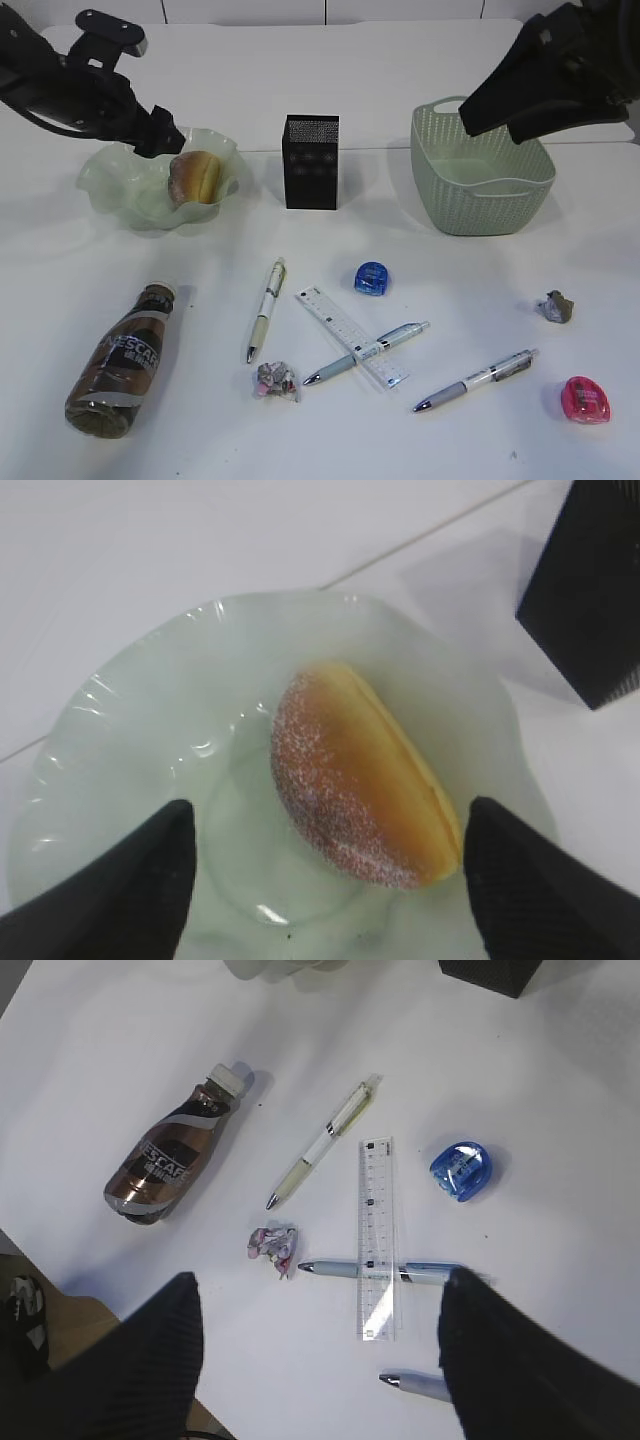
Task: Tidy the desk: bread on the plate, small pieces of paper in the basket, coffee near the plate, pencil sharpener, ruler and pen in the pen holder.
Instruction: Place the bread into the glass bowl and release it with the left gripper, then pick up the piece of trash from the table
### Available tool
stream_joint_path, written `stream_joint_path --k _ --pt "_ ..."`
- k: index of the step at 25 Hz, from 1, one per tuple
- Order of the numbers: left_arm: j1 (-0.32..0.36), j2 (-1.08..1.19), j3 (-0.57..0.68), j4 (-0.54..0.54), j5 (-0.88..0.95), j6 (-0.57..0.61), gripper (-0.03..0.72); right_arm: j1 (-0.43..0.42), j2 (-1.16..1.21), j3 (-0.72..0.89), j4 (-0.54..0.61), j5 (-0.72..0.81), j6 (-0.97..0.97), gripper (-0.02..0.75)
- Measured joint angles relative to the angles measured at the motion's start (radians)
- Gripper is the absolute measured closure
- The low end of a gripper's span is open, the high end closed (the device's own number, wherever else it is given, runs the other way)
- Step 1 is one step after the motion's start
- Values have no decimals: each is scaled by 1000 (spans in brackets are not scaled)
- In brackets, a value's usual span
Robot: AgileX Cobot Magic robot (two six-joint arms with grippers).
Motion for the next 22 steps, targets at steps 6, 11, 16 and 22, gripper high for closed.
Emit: stream_joint_path --k 6,11,16,22 --pt "0 0 -115 269 253 -171 125 0 0 0 0 0 0 169" --pt "0 0 -258 353 495 -315 162 0 0 0 0 0 0 169" --pt "0 0 -397 357 749 -417 165 0 0 0 -2 33 0 169" --pt "0 -5 -513 359 909 -474 165 0 0 0 -2 71 0 169"
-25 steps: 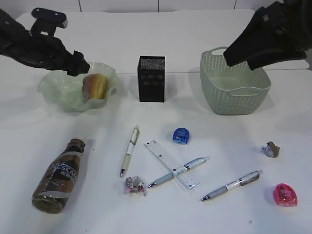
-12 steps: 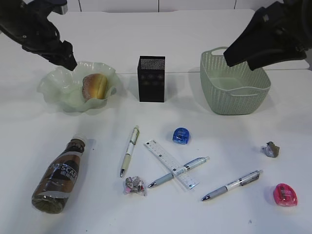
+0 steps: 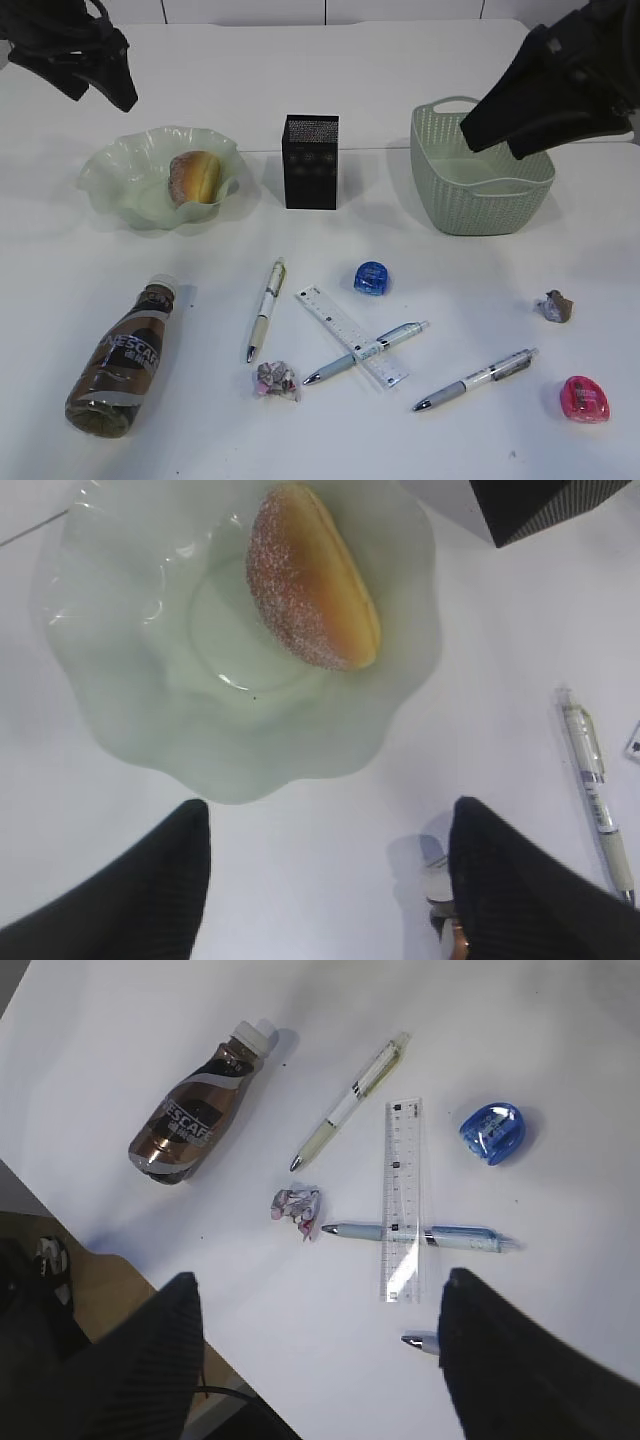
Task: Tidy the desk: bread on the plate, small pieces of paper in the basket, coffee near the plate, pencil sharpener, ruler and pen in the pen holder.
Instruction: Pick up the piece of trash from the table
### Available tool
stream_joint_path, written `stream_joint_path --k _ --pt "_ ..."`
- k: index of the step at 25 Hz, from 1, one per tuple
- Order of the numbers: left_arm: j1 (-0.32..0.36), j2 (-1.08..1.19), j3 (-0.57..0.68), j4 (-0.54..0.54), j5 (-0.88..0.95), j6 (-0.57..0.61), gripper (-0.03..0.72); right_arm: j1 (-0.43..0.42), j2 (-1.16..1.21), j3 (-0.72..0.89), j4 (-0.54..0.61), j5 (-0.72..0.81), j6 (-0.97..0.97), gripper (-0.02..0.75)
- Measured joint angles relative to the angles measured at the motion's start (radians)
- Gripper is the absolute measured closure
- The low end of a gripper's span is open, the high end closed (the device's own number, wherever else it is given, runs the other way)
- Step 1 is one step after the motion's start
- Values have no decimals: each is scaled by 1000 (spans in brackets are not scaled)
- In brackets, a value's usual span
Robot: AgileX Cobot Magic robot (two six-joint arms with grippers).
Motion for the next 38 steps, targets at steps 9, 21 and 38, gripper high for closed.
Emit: stream_joint_path --k 9,21,38 --pt "0 -68 -7 -86 17 -33 167 0 -22 0 -191 5 63 169" --pt "-44 -195 -7 -119 24 -79 168 0 -101 0 -480 12 404 169" --pt "-101 -444 308 -123 33 -231 168 0 -217 157 -533 23 506 169"
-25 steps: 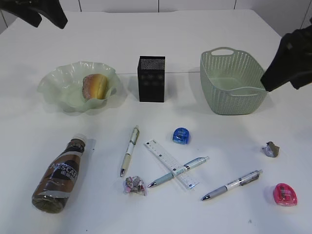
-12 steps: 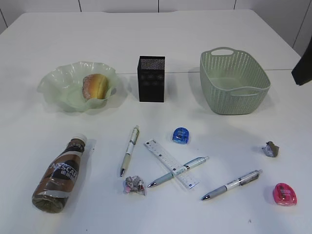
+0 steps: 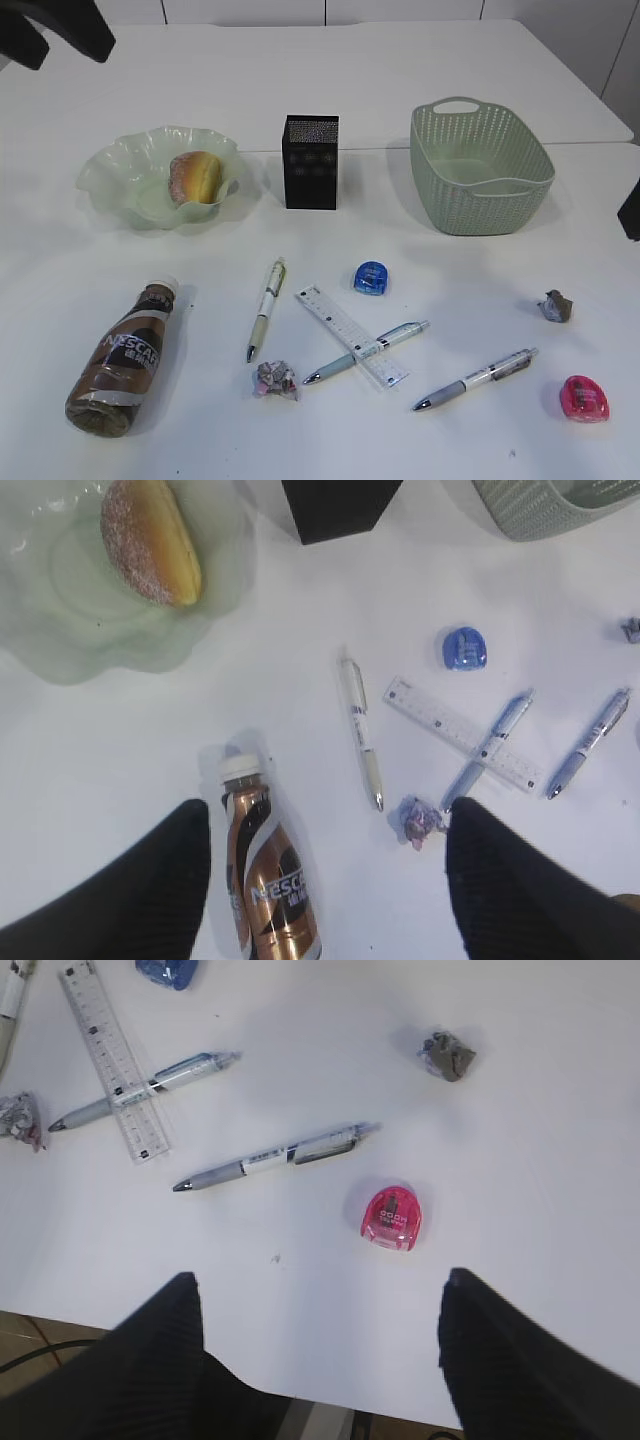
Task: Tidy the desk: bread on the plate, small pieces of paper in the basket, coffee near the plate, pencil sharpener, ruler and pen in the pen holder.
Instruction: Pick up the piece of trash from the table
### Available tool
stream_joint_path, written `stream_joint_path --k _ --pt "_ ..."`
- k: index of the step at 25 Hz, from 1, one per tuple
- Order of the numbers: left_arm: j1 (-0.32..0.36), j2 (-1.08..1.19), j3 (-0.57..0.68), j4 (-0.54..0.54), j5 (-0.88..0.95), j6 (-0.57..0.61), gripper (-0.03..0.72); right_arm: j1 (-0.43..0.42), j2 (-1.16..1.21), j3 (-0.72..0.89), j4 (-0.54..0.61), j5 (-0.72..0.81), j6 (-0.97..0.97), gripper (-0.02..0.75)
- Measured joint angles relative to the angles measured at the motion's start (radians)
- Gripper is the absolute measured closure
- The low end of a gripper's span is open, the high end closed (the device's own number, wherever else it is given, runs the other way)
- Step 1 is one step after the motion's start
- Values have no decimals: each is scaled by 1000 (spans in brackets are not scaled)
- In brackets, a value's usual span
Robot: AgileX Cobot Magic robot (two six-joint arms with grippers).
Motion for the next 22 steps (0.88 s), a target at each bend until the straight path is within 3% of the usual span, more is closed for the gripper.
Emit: stream_joint_path --k 13,22 --pt "0 -165 308 0 -4 -36 168 0 21 10 -41 0 57 169" --pt "0 -220 339 2 -7 -36 179 0 32 12 -50 0 53 169"
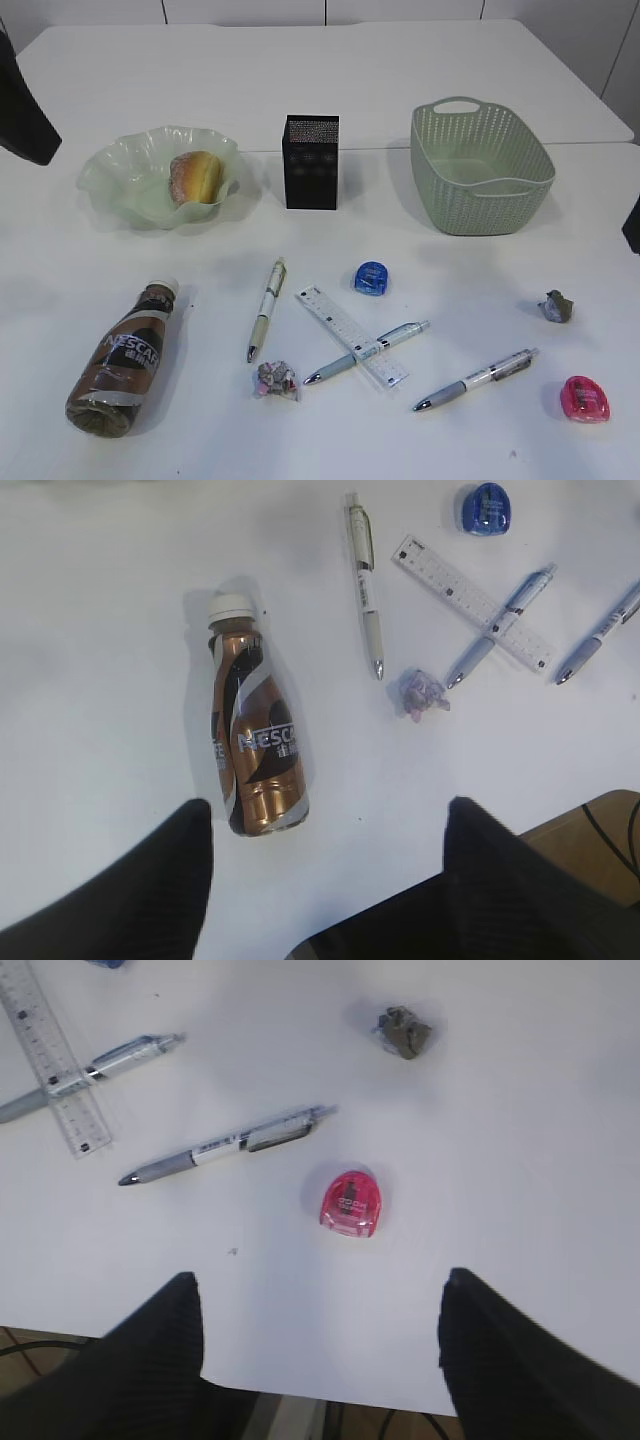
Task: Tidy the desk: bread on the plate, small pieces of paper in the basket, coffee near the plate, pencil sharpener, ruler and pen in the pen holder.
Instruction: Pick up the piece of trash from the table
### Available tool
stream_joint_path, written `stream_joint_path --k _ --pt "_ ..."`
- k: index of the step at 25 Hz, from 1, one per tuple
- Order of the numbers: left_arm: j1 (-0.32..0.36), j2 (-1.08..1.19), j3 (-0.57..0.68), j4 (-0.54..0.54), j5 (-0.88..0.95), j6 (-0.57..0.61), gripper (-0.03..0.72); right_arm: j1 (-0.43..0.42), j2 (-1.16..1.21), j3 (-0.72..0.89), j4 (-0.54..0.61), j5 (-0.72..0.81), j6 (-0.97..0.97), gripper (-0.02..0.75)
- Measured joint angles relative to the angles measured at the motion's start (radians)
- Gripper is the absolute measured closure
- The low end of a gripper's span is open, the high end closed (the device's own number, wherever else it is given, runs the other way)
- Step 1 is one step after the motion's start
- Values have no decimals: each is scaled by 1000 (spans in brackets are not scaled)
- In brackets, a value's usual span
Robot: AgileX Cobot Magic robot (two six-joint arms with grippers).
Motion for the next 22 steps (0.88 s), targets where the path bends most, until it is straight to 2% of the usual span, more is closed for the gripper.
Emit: stream_joint_path --k 8,22 --pt "0 -6 0 0 0 0 187 0 106 0 -89 -3 -9 169" --pt "0 -6 0 -2 0 0 200 0 337 -7 -89 -230 -9 169"
